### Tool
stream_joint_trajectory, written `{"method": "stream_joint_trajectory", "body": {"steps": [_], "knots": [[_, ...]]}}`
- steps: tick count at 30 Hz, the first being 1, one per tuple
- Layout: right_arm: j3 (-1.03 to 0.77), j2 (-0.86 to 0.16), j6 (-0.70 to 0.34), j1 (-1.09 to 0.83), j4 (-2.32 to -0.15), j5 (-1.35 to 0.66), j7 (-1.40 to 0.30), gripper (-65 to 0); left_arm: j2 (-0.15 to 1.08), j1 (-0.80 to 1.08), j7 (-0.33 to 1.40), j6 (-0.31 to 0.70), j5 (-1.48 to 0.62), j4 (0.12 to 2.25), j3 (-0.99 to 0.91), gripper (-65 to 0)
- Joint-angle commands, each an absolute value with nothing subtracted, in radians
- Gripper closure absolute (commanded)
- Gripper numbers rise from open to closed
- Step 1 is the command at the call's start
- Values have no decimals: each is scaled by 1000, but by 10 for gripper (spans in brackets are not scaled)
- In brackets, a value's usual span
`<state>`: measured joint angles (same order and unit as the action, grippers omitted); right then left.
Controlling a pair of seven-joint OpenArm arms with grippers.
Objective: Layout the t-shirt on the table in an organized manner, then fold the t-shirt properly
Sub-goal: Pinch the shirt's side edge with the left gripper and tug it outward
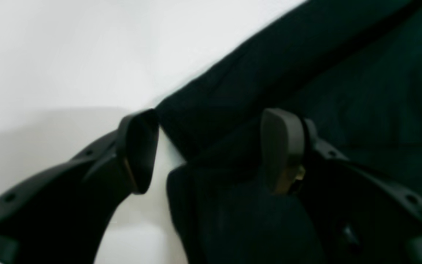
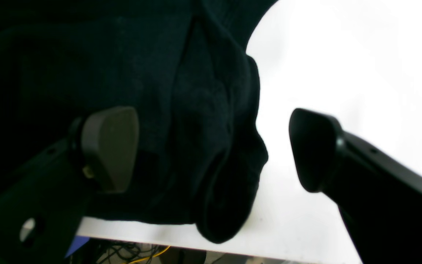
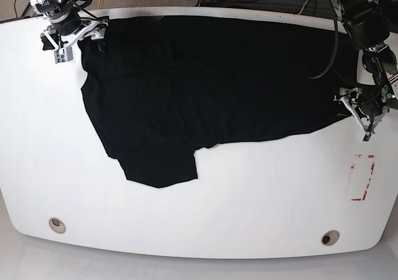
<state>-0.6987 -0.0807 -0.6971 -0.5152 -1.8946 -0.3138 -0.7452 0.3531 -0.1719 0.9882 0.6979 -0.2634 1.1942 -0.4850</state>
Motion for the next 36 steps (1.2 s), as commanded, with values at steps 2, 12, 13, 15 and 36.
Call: {"method": "stream_joint_trajectory", "body": {"steps": [2,12,13,15,36], "knots": [[-704,-91,-698,-518,-1910,-326,-728,-614,389,-193,958,698,-271,1168,-518,-411],[-704,-91,-698,-518,-1910,-325,-728,-614,392,-193,941,698,-271,1139,-555,-410],[-704,-91,-698,-518,-1910,-325,-728,-614,392,-193,941,698,-271,1139,-555,-410],[-704,-91,-698,-518,-1910,-325,-728,-614,392,-193,941,698,-271,1139,-555,-410],[-704,-91,-698,-518,-1910,-326,-728,-614,325,-197,949,698,-272,1142,-550,-247]]}}
